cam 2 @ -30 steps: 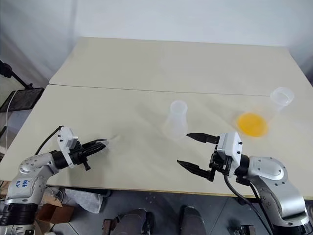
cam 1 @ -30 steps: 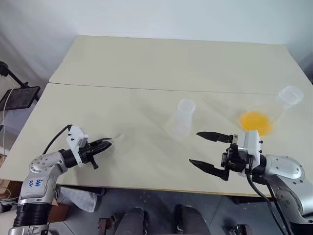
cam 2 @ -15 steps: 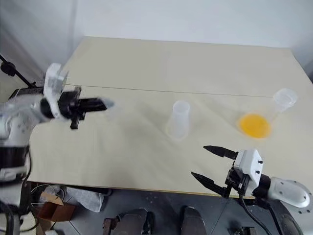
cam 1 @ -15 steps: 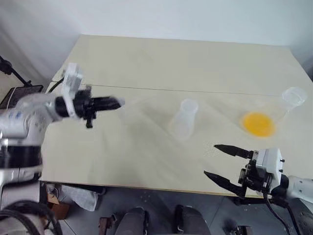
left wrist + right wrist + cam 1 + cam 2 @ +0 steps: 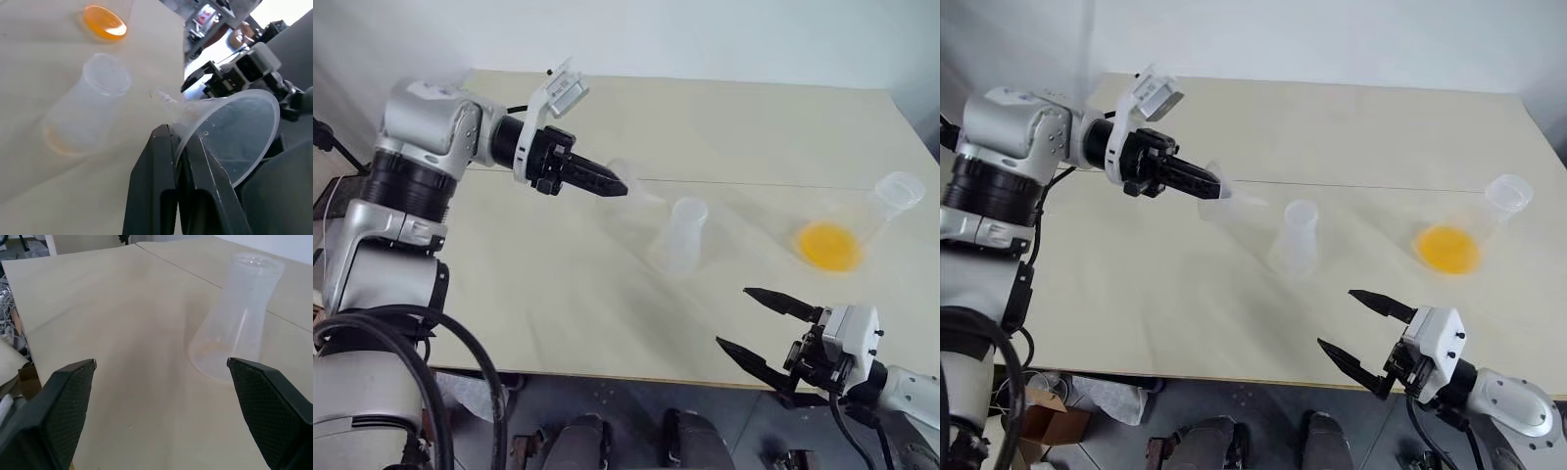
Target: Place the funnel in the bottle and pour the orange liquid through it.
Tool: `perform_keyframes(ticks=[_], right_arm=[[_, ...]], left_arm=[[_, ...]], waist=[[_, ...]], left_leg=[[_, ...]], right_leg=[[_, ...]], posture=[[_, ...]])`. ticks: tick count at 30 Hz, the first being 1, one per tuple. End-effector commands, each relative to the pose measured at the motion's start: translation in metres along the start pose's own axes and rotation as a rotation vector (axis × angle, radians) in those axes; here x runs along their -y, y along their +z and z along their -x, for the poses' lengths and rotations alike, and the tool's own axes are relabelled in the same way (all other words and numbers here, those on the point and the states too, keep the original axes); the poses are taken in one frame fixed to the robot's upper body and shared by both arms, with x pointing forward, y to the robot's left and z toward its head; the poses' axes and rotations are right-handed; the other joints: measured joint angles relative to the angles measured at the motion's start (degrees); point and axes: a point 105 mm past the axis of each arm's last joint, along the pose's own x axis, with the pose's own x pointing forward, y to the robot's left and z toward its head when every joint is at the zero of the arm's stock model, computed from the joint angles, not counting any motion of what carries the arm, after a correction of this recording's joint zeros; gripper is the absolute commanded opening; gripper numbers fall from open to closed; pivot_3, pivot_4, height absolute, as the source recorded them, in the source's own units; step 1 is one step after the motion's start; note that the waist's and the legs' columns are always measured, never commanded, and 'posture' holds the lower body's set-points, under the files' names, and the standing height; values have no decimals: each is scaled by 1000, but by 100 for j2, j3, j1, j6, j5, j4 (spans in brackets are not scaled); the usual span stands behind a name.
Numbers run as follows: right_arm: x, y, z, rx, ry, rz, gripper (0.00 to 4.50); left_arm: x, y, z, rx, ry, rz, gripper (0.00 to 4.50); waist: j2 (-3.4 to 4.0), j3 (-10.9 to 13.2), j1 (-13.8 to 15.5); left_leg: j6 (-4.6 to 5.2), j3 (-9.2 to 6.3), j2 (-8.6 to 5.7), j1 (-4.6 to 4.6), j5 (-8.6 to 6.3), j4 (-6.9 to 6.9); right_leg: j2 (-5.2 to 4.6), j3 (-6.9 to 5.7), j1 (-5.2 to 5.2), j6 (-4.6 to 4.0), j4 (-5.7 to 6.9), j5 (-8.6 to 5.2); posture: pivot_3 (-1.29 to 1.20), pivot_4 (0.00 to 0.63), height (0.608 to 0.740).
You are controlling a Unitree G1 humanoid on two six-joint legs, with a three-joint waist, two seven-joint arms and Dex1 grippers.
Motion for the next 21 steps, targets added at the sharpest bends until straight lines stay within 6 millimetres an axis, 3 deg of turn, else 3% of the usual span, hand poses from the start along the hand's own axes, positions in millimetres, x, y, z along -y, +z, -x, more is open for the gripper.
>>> perform_keyframes(ticks=[1, 8, 21], right_arm=[[-6, 10, -3, 44, 2, 40, 4500], [-6, 16, -6, 74, -16, 63, 4500], [8, 53, -11, 273, -148, 73, 4500]], left_arm=[[2, 10, -9, -9, -22, -23, 27], [-15, 14, -32, -37, 44, -16, 27], [-27, 25, -52, -52, 112, -23, 27]], waist=[[2, 1, -8], [1, 2, -7], [0, 2, -3]], left_leg=[[0, 0, 0, 0, 0, -1], [0, 1, 2, -1, 0, 0], [1, 0, 0, -2, 0, 0]], right_leg=[[0, 0, 0, 0, 1, 0], [1, -1, -2, 1, 3, -1], [-1, -3, -4, 1, 5, 0]], posture=[[0, 150, 740], [0, 150, 740], [0, 150, 740]])
